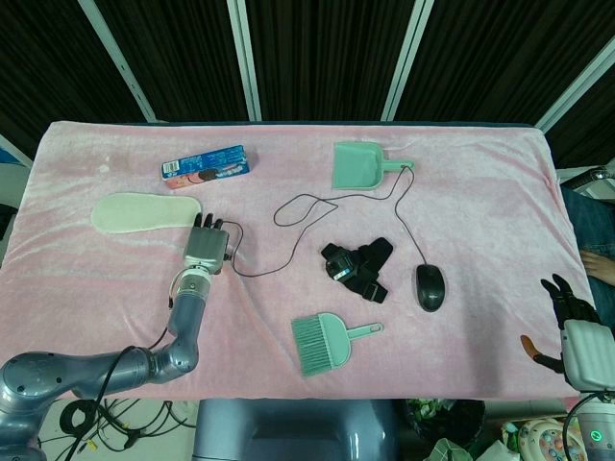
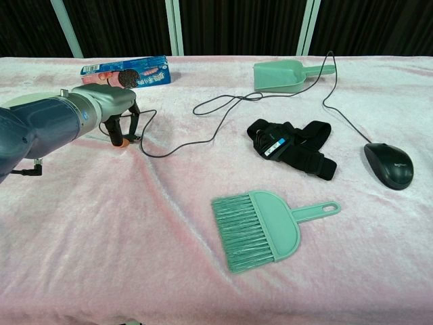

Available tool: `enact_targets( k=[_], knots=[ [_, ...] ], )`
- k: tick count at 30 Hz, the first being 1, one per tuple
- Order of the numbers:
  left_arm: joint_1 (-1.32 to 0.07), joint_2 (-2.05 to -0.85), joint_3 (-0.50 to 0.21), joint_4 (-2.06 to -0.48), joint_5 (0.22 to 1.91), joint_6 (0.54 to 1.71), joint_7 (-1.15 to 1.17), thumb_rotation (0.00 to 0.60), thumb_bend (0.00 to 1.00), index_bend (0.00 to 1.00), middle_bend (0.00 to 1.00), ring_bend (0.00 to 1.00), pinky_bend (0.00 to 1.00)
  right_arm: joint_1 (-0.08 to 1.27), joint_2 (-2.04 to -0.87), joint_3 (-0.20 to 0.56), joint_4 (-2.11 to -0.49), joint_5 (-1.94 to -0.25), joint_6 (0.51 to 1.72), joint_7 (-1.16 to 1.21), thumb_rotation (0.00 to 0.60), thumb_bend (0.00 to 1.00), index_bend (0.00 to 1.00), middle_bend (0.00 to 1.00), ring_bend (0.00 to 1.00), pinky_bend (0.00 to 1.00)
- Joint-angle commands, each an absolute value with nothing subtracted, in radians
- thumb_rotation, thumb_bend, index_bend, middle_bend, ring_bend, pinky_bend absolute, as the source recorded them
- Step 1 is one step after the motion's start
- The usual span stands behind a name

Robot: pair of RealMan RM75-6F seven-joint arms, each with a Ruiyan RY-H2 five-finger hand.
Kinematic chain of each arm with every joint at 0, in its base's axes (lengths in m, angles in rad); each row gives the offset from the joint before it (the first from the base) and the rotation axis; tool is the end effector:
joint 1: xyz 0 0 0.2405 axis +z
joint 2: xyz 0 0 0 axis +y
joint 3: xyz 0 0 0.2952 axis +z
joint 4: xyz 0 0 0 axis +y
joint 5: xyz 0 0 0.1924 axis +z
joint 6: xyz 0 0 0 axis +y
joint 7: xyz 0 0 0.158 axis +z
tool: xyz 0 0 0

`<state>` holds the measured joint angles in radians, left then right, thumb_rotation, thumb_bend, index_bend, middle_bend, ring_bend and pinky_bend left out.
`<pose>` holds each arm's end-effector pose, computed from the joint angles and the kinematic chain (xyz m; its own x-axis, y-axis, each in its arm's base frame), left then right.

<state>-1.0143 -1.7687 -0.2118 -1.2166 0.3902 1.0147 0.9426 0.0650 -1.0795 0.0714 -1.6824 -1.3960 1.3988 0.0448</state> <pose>-0.1611 0.4392 -0.0554 0.6709 0.3414 0.6583 0.7256 -0.1192 -0.6777 -0.3496 -0.1918 0.1961 0.3057 -0.0713 0.9494 -0.9438 0.1088 0.3121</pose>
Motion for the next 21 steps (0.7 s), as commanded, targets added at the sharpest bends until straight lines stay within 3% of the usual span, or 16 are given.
enact_targets(
  k=[1,21],
  knots=[
    [-1.013,-1.77,-0.211,-1.215,0.391,1.014,0.944,0.6,0.41,0.59,0.15,0.0,0.0,0.065,-1.079,0.071,-1.682,-1.397,1.399,0.043,0.6,0.19,0.12,0.04,0.18,0.18],
    [-0.999,-1.775,-0.209,-1.208,0.427,0.995,0.923,0.6,0.41,0.59,0.15,0.0,0.0,0.066,-1.081,0.071,-1.684,-1.394,1.398,0.039,0.6,0.19,0.12,0.04,0.18,0.18]
  ],
)
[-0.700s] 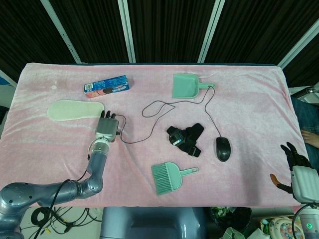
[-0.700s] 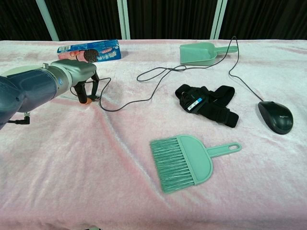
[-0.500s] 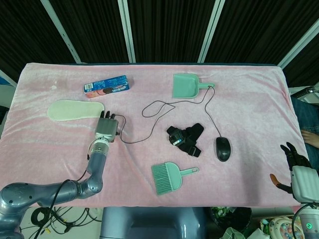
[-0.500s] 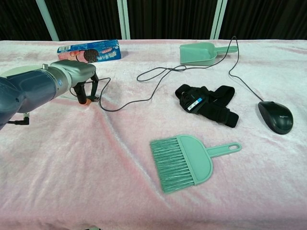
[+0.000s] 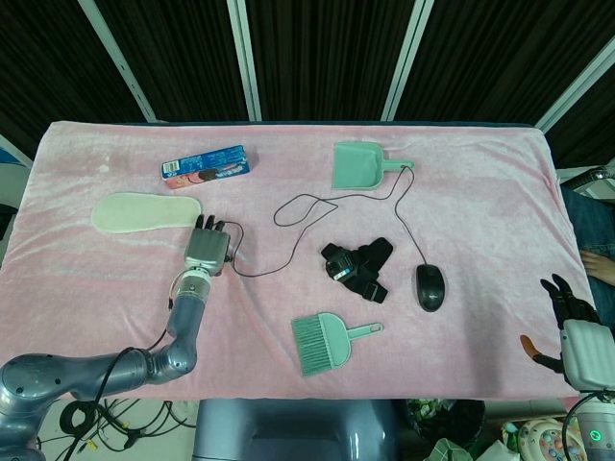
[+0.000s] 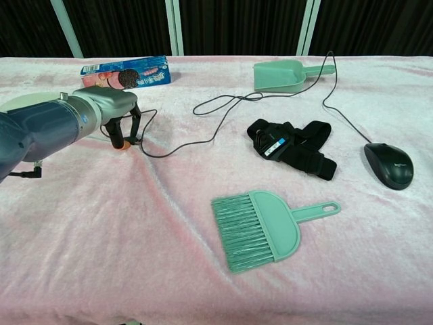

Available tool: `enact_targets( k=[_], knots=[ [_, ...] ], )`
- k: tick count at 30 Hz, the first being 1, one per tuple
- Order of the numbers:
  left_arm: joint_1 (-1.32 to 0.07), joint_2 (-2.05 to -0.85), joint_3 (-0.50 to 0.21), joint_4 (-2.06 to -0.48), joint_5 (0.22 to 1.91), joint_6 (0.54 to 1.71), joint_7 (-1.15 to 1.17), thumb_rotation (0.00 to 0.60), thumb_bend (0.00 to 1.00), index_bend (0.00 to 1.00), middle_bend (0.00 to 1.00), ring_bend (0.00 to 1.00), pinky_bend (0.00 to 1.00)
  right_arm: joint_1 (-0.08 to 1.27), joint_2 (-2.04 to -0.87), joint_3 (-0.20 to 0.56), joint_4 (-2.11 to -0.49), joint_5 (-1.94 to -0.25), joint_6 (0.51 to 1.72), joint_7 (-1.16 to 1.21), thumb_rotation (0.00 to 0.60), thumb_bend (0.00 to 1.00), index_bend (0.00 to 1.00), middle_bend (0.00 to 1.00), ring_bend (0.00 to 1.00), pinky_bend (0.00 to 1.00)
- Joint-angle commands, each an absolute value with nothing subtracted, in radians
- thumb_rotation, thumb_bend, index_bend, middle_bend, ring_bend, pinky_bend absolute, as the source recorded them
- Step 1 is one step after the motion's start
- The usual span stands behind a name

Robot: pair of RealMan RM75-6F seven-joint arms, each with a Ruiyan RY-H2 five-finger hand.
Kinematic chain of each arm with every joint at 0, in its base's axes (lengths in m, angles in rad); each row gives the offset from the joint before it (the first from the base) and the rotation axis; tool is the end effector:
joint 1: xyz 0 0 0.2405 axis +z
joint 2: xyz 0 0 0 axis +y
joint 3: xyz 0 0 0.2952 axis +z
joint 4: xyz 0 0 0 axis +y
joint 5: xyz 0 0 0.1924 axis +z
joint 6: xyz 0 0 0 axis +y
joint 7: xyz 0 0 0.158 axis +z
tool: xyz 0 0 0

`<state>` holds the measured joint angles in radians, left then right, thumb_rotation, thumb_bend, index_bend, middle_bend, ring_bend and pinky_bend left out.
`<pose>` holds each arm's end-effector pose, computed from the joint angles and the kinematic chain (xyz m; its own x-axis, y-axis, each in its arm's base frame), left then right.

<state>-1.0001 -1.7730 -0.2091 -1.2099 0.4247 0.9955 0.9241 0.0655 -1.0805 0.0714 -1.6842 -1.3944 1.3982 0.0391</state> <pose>-0.1632 0.4368 -0.0588 0.6700 0.3401 0.6599 0.7298 -0.1386 -0.6695 -0.3494 -0.1919 0.1956 0.3082 -0.0724 0.9486 -0.9429 0.1094 0.3147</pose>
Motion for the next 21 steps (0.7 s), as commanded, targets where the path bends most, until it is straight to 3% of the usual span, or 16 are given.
enact_targets(
  k=[1,14,21],
  knots=[
    [-0.999,-1.776,-0.209,-1.206,0.428,0.995,0.923,0.6,0.41,0.59,0.15,0.0,0.0,0.065,-1.081,0.072,-1.684,-1.394,1.398,0.039,0.6,0.19,0.12,0.04,0.18,0.18],
    [-0.999,-1.775,-0.211,-1.213,0.427,1.003,0.939,0.6,0.41,0.59,0.15,0.0,0.0,0.065,-1.078,0.073,-1.683,-1.391,1.398,0.045,0.6,0.19,0.12,0.04,0.18,0.18],
    [-0.961,-1.673,-0.168,-1.324,0.497,1.003,0.918,0.6,0.41,0.59,0.15,0.0,0.0,0.064,-1.077,0.075,-1.682,-1.388,1.398,0.053,0.6,0.19,0.12,0.04,0.18,0.18]
  ],
)
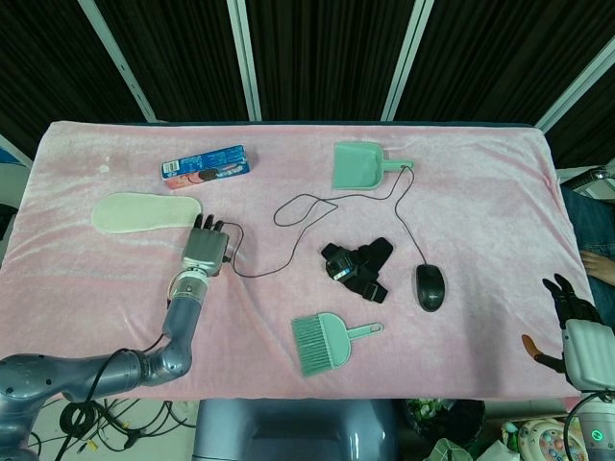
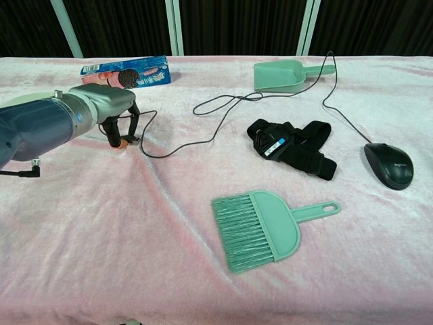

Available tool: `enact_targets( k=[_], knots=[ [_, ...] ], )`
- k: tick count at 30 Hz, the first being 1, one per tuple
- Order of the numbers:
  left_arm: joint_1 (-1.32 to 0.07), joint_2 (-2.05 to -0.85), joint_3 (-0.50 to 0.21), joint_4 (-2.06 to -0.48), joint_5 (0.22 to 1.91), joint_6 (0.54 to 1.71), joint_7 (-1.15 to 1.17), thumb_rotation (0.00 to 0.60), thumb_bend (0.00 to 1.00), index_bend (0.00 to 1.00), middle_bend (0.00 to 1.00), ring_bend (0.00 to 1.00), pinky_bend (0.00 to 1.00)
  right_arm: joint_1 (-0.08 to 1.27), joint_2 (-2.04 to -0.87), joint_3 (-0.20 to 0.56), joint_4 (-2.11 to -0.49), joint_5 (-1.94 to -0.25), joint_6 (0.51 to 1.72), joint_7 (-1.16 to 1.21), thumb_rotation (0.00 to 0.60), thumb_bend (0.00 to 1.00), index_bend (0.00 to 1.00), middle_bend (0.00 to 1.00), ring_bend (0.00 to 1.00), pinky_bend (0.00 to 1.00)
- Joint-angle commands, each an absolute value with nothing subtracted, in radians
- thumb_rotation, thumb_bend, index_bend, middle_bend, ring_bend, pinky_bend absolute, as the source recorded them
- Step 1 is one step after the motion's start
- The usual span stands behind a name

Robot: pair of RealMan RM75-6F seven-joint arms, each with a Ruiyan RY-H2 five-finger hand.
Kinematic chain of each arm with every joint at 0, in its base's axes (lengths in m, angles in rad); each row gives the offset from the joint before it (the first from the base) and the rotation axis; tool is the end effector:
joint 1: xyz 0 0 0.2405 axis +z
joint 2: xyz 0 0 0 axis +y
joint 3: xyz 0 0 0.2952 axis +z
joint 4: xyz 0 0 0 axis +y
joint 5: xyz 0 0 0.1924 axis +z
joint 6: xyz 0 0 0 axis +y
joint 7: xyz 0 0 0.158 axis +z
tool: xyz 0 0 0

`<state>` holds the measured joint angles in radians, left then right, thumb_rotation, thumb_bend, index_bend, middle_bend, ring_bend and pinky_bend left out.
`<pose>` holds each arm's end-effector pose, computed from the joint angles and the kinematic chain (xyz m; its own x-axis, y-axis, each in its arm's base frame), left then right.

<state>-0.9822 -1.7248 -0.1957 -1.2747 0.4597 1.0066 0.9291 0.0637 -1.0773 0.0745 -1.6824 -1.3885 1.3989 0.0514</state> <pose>-0.1653 0.4329 -0.0462 0.6905 0.3224 0.6475 0.7146 -0.1654 -0.6797 -0.3508 -0.1918 0.1978 0.3003 -0.0672 0.9515 -0.9446 0.1174 0.3064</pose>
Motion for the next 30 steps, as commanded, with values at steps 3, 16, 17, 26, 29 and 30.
enact_targets(
  k=[3,16,17,26,29,30],
  knots=[
    [-0.934,-1.605,-0.136,-1.381,0.537,0.981,0.891,0.6,0.41,0.6,0.15,0.0,0.0,0.065,-1.077,0.074,-1.682,-1.39,1.397,0.052,0.6,0.19,0.12,0.04,0.18,0.18],
    [-0.77,-1.422,-0.199,-1.459,1.039,0.788,0.16,0.6,0.41,0.61,0.15,0.0,0.0,0.063,-1.078,0.073,-1.69,-1.386,1.399,0.035,0.6,0.19,0.12,0.04,0.18,0.18],
    [-0.761,-1.419,-0.206,-1.471,1.074,0.793,0.107,0.6,0.41,0.6,0.15,0.0,0.0,0.063,-1.078,0.073,-1.69,-1.384,1.398,0.035,0.6,0.19,0.12,0.04,0.18,0.18],
    [-0.719,-1.34,-0.216,-1.688,1.374,0.844,-0.217,0.6,0.41,0.61,0.16,0.0,0.0,0.063,-1.077,0.075,-1.693,-1.374,1.394,0.032,0.6,0.19,0.12,0.04,0.18,0.18],
    [-0.718,-1.308,-0.201,-1.749,1.464,0.86,-0.294,0.6,0.41,0.61,0.16,0.0,0.0,0.063,-1.077,0.075,-1.694,-1.373,1.394,0.031,0.6,0.19,0.12,0.04,0.18,0.18],
    [-0.719,-1.294,-0.194,-1.769,1.494,0.863,-0.333,0.6,0.41,0.61,0.16,0.0,0.0,0.063,-1.077,0.076,-1.695,-1.373,1.394,0.031,0.6,0.19,0.12,0.04,0.18,0.18]
  ],
)
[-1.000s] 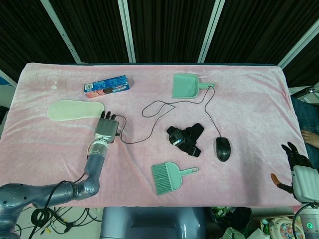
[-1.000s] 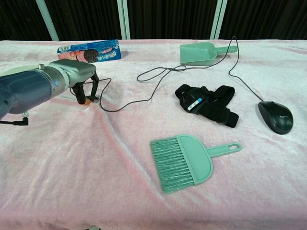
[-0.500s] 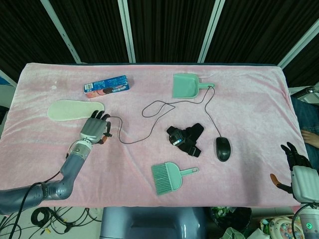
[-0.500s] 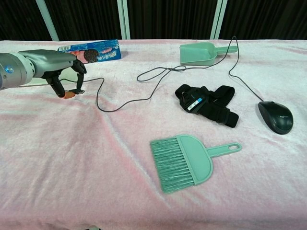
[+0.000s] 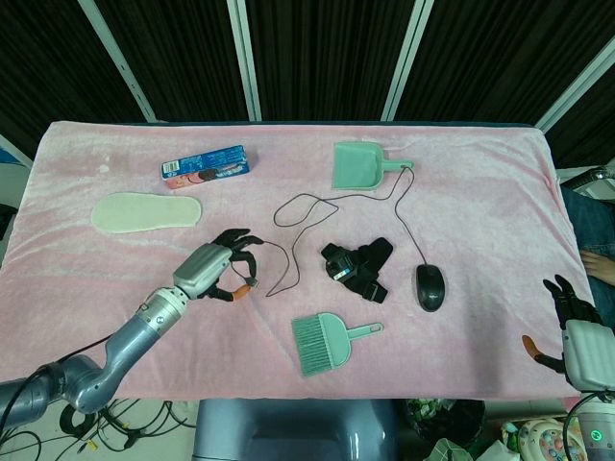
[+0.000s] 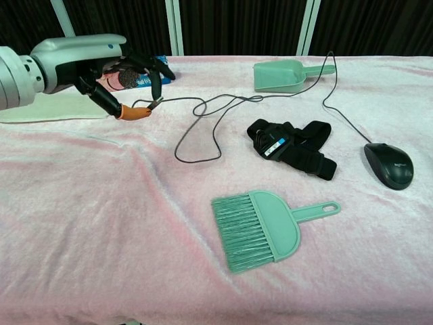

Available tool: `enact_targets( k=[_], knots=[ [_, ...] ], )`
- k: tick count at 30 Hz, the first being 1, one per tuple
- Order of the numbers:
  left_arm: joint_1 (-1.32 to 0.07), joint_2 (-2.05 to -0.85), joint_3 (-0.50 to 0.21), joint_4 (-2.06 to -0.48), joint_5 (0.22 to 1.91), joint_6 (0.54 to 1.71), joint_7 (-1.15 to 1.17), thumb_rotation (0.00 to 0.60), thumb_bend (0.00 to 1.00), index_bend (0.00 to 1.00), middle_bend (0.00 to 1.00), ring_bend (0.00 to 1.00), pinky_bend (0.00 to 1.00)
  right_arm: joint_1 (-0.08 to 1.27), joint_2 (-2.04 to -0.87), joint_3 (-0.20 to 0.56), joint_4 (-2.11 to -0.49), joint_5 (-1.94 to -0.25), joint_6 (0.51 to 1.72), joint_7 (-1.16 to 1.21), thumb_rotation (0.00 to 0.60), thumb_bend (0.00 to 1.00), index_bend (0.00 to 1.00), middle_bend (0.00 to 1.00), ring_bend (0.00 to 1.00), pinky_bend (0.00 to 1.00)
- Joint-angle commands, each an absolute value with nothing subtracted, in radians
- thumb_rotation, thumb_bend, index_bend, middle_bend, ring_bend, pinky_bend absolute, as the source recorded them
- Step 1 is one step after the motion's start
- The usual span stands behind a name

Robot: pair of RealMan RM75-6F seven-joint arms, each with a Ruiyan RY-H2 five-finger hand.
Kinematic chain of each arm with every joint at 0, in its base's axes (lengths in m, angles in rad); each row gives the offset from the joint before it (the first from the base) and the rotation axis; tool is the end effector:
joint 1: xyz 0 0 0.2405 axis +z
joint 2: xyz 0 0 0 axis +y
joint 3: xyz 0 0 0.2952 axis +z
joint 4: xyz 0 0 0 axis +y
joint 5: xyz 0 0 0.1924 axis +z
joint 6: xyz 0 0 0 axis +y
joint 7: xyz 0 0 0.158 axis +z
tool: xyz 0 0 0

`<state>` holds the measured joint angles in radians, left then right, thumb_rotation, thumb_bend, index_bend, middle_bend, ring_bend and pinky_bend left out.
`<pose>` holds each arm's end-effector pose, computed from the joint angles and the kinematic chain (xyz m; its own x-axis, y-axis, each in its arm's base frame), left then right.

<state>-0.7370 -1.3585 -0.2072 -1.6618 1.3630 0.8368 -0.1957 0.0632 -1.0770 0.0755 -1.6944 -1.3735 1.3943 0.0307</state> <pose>-0.1366 0.3589 0.0389 0.1431 0.4735 0.8691 0.8938 -0.4389 0.0920 -0.3509 -0.1914 0.1969 0.3058 -0.0734 0.9493 -0.9408 0.1301 0.3131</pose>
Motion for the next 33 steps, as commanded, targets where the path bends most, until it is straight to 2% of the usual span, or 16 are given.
enact_targets(
  k=[1,8,18,25,33],
  knots=[
    [-0.722,-1.282,-0.187,-1.785,1.518,0.865,-0.369,0.6,0.41,0.61,0.16,0.0,0.0,0.063,-1.077,0.075,-1.695,-1.374,1.395,0.03,0.6,0.19,0.12,0.04,0.18,0.18],
    [-0.743,-1.241,-0.166,-1.866,1.606,0.884,-0.54,0.6,0.41,0.62,0.17,0.0,0.0,0.063,-1.077,0.076,-1.695,-1.374,1.395,0.031,0.6,0.19,0.12,0.04,0.18,0.18],
    [-0.759,-1.198,-0.129,-1.899,1.714,0.943,-0.726,0.6,0.41,0.62,0.18,0.0,0.0,0.063,-1.077,0.077,-1.694,-1.372,1.394,0.033,0.6,0.19,0.12,0.04,0.18,0.18],
    [-0.789,-1.19,-0.117,-1.883,1.779,0.976,-0.722,0.6,0.41,0.62,0.19,0.0,0.0,0.064,-1.076,0.077,-1.696,-1.371,1.393,0.03,0.6,0.19,0.12,0.04,0.18,0.18],
    [-0.821,-1.196,-0.11,-1.886,1.731,0.941,-0.659,0.6,0.41,0.62,0.19,0.0,0.0,0.063,-1.075,0.078,-1.696,-1.37,1.393,0.036,0.6,0.19,0.12,0.04,0.18,0.18]
  ],
)
